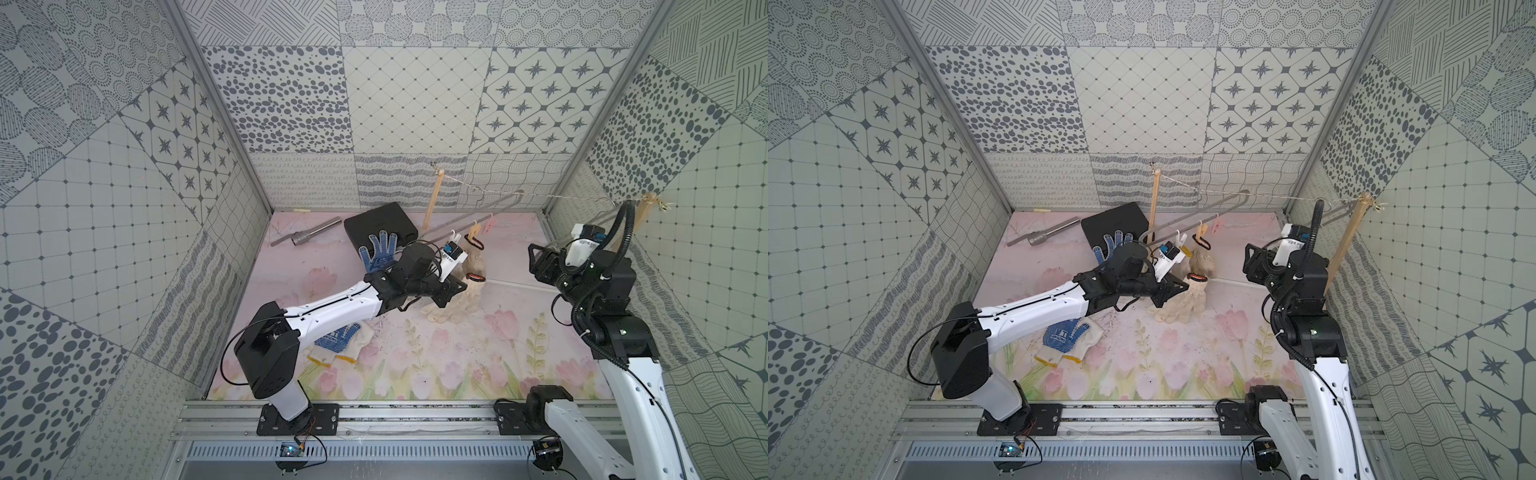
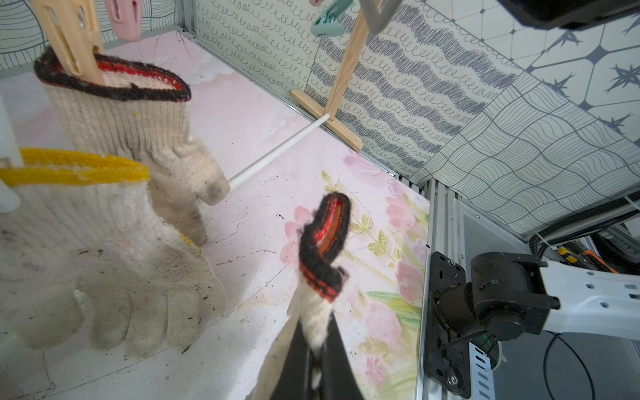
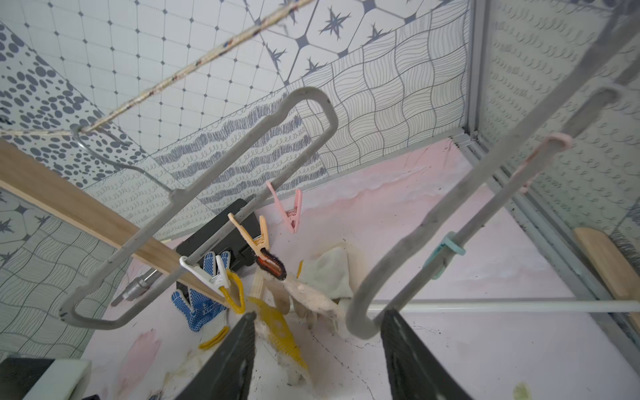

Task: Clip the gloves onto a hanger to dry
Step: Adjust the hanger on the clothesline, then open the clamp at the hanger.

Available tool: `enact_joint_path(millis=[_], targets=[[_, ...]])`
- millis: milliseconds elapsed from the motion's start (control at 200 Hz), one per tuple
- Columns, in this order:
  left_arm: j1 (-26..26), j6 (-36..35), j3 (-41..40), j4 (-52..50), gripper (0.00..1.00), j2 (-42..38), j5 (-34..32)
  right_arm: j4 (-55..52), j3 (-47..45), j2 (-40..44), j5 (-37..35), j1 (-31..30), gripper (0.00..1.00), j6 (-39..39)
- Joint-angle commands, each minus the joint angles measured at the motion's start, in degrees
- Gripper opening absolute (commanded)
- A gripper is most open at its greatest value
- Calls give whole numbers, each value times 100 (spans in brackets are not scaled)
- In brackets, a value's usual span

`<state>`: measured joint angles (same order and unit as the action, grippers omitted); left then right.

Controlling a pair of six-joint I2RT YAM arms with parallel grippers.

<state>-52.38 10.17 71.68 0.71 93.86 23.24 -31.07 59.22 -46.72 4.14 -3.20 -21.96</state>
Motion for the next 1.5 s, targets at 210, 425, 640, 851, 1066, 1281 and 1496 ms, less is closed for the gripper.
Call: enact_joint_path(millis=[210, 425, 640, 851, 1066, 1281, 1496], targets=[[-9, -37, 192, 73, 0, 79, 23, 720, 379, -623, -809, -1689, 62, 336], [-12, -92, 206, 6, 0, 57, 5, 1222, 263, -1030, -1766, -2588, 64, 135], [-15, -121, 218, -40, 0, 30, -20, 1595, 458, -1712, -2633, -3053, 70, 115], [-10, -147, 211, -48, 0, 20, -21, 1499, 935, -2347, -3169, -3055, 66, 63], [-9, -173, 178, -53, 0, -40, -48, 1472, 828, -2418, -3459, -2711, 59, 63], [-14, -182, 197, -57, 0, -28, -22, 1646, 496, -2230, -1925, -1582, 56, 123], [-9, -191, 185, -67, 0, -35, -39, 1506, 529, -2349, -10, -479, 68, 434]])
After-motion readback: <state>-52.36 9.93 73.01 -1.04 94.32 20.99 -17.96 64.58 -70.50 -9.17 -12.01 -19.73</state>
